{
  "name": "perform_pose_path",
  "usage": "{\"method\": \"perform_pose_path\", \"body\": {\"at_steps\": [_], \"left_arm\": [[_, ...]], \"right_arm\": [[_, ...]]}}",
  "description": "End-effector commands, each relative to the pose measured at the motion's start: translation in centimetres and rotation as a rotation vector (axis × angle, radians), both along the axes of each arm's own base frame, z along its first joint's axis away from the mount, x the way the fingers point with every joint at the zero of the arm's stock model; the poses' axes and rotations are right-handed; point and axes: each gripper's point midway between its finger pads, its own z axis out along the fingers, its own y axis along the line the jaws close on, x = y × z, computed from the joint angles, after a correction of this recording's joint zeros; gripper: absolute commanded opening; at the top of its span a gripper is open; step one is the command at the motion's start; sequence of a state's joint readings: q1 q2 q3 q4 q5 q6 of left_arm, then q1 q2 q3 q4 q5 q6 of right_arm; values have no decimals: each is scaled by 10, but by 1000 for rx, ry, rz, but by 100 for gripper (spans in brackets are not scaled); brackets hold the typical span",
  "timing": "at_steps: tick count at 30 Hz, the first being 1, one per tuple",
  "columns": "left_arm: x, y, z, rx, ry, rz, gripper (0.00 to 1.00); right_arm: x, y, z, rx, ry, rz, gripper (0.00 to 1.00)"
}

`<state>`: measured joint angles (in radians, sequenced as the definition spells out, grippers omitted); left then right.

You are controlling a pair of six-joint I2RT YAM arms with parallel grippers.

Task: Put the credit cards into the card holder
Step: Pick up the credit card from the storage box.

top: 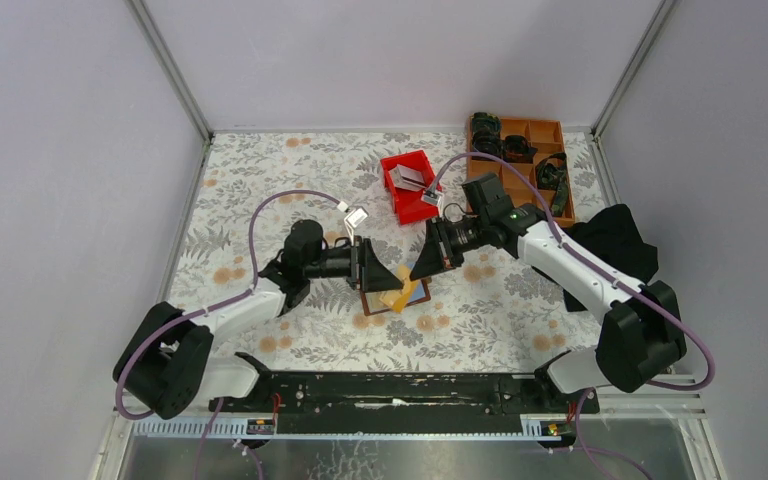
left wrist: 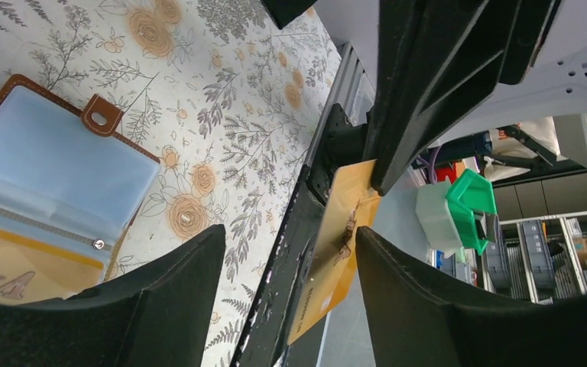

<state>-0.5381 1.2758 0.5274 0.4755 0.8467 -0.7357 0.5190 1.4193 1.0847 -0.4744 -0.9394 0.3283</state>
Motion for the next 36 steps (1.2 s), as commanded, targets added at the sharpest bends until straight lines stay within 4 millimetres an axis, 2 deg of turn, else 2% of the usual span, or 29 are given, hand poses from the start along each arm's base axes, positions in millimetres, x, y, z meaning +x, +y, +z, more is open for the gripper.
{"method": "perform_pose_path", "body": {"at_steps": [1,8,24,33,36], "left_arm": [[-3,-8,26,-77,-76,-83,65],[-10,-9,24,-86,-48,-124,26],[-13,13,18,-87,-10,-73,29],[-15,16,14,-86,8,-80,1],[-16,15,16,-99,10,-83,0]], "right_arm": [[0,9,9,64,9,32,0],[8,12,1,63,31,30,0],[20,12,-5,69,54,26,0],[23,14,-7,70,65,26,0],[25,15,-6,72,62,25,0]]}}
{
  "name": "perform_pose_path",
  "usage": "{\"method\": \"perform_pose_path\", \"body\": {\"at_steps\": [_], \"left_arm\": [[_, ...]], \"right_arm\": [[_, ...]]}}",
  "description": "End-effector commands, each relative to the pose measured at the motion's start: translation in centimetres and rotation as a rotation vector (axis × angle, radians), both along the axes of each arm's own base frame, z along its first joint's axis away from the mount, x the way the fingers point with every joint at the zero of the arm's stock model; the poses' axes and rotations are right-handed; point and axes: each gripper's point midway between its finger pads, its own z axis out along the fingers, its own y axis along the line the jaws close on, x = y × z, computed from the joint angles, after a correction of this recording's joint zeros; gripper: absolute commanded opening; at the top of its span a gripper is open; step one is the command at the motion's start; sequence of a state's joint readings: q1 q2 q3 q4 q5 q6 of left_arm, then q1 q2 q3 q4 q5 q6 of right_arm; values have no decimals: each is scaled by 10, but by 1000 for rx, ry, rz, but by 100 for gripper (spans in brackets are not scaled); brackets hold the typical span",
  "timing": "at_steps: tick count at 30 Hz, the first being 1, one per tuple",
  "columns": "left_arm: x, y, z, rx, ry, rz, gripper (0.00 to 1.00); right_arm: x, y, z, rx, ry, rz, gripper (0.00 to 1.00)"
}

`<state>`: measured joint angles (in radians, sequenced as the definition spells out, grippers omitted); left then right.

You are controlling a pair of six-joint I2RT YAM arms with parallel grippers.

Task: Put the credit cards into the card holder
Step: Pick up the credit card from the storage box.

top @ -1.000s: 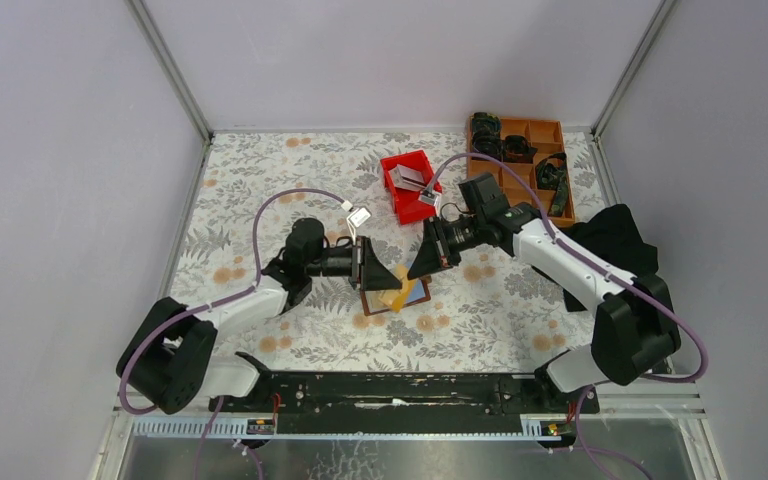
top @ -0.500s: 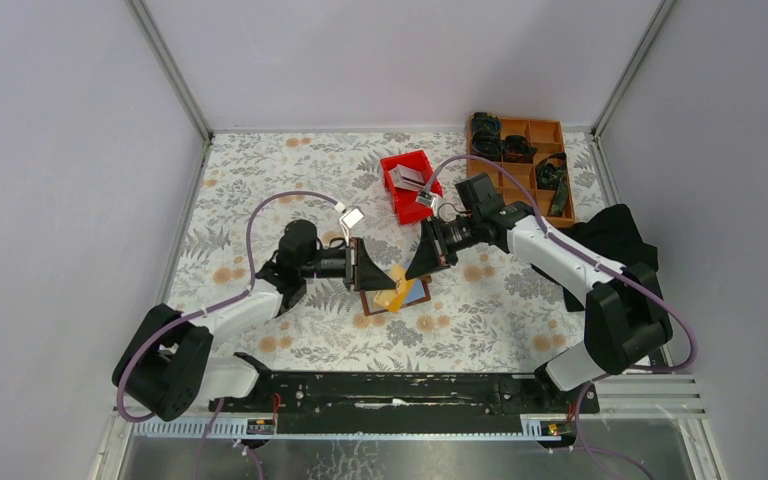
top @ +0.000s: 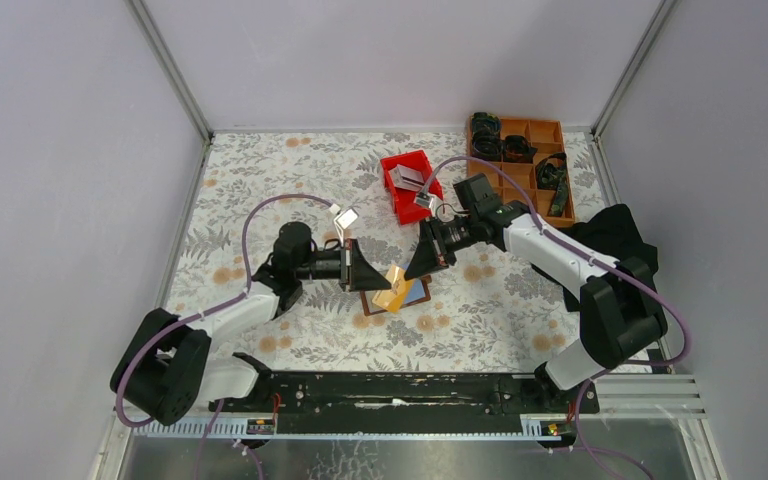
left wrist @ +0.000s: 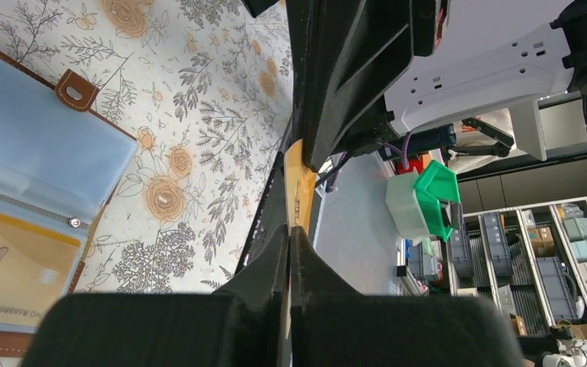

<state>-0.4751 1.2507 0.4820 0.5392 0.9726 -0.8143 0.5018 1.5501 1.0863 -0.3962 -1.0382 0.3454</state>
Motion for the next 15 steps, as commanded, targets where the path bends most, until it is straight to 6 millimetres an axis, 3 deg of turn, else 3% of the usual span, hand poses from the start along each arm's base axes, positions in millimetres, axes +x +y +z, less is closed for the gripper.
{"method": "perform_pose_path", "body": {"at_steps": [1,5,7,9,15], "left_arm": [[-5,2,8,-43,-42,-27,0],[7,6,2,-5,-47,72,0],[17,12,-10,49,-40,171,0],[30,21,-18,85,-26,294,0],[50,39,-47,141,72,567,0]], "right_arm": [[15,5,13,28,-41,-13,2],[26,1,8,-31,-93,-65,38],[32,-4,2,-84,-131,-98,48],[42,-11,-8,-153,-176,-146,52],[60,-28,-31,-303,-264,-240,52]]}}
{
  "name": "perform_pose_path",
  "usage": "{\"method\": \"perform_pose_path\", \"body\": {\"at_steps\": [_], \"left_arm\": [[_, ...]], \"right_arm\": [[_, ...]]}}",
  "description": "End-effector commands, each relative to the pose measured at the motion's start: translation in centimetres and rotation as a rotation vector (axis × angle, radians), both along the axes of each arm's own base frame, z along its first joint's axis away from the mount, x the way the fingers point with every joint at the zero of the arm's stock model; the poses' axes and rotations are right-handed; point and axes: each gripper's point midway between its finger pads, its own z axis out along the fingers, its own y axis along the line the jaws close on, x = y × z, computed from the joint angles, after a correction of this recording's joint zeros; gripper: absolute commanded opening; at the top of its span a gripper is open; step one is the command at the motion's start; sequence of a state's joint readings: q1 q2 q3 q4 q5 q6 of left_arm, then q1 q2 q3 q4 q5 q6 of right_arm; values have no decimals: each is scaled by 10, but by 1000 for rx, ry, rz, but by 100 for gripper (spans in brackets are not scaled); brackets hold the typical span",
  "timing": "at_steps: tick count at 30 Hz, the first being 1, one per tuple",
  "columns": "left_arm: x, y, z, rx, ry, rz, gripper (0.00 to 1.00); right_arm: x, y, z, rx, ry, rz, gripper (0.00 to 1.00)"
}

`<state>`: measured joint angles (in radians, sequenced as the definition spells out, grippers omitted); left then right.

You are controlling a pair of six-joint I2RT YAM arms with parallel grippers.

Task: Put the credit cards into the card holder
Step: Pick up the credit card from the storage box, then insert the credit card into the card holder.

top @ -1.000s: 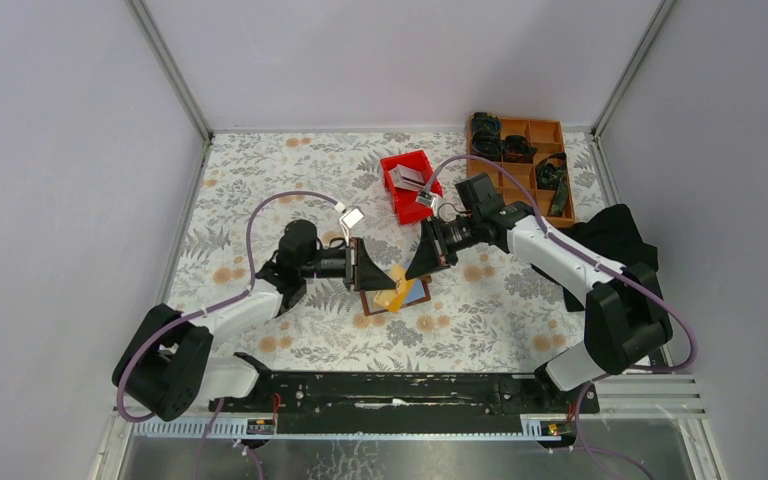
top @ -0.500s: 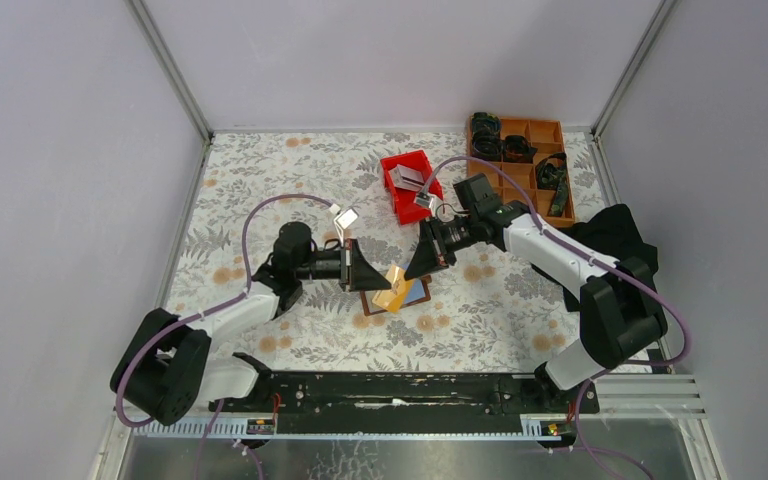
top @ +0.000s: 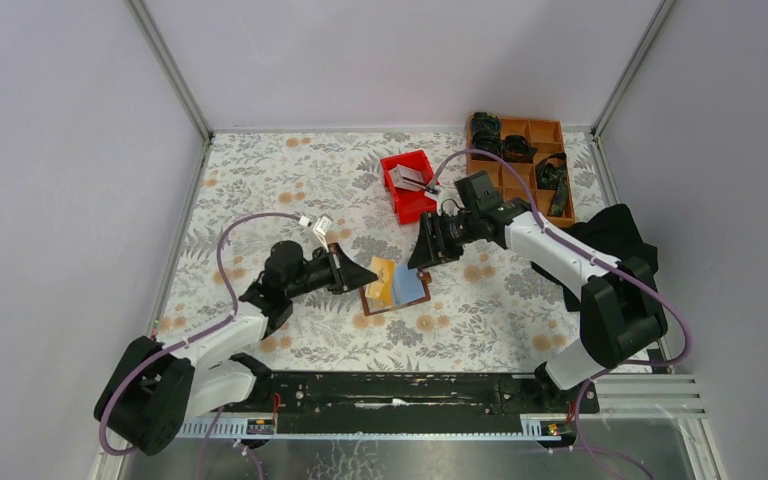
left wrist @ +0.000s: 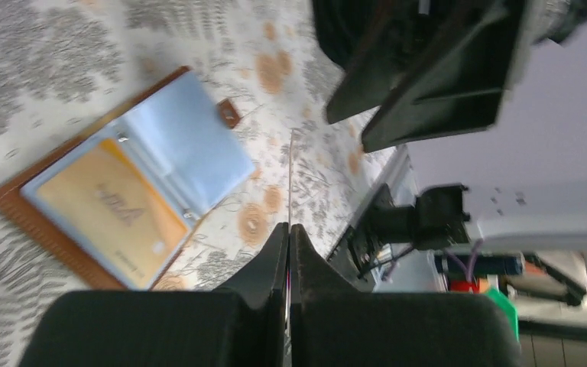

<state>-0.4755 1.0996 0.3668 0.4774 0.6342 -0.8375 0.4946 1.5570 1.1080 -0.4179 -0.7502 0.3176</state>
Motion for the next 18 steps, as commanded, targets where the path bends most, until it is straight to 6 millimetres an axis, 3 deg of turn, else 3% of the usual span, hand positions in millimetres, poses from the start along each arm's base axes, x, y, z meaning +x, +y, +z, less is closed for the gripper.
{"method": "perform_pose_path", "body": {"at_steps": [1,5,9,11,18], "left_arm": [[24,15,-27,62,73,262,0],[24,3,-36,96,107,330,0],[28,-8,-45,115,142,407,0],[29,-11,-50,132,158,446,0],[33,-8,-65,149,178,567,0]], "right_arm": [[24,-15,-2,-120,-150,-81,50],[29,-20,-18,-225,-192,-93,35],[31,-22,-31,-285,-214,-113,9],[32,-21,-35,-290,-219,-116,1],[25,-11,-48,-318,-217,-78,0]]}}
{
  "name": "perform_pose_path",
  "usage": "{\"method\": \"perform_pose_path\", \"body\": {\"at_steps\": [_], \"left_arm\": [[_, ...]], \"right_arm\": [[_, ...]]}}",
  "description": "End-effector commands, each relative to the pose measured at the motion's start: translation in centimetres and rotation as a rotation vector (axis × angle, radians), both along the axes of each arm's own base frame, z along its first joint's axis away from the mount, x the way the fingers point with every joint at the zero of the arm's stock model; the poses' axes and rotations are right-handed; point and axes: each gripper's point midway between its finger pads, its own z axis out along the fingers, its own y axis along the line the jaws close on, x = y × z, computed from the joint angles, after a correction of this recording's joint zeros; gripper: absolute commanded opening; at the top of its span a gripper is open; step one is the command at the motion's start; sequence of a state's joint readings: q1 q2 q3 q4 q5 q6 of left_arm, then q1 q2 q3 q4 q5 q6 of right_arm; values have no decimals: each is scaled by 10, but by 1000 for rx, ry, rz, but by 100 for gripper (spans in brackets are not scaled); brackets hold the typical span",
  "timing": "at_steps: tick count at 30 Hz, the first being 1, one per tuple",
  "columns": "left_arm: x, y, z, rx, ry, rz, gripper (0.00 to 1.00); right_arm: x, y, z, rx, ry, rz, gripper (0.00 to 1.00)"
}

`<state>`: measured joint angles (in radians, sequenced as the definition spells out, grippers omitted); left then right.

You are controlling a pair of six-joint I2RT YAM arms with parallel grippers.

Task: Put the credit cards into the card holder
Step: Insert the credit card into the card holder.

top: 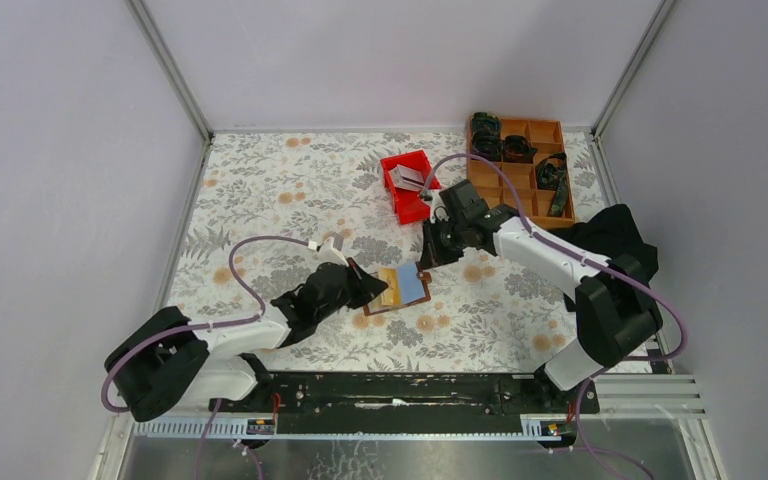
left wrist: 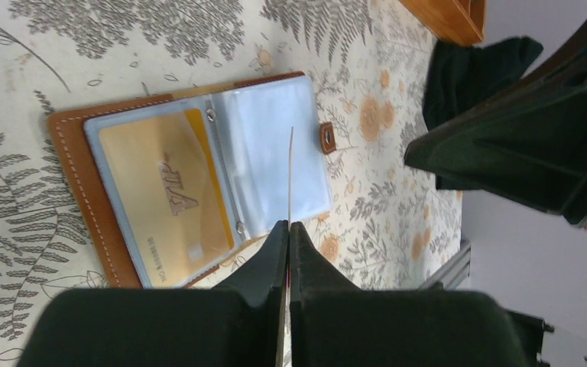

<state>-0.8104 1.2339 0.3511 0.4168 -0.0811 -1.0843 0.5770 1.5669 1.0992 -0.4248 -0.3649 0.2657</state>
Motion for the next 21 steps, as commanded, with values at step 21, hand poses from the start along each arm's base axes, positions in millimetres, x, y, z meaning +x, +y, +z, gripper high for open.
{"method": "perform_pose_path", "body": {"at_steps": [21], "left_arm": [[30,-1,-14,-15,-54,191,0]], "right_arm": [[-5,14,-54,-123,41,55,0]]}}
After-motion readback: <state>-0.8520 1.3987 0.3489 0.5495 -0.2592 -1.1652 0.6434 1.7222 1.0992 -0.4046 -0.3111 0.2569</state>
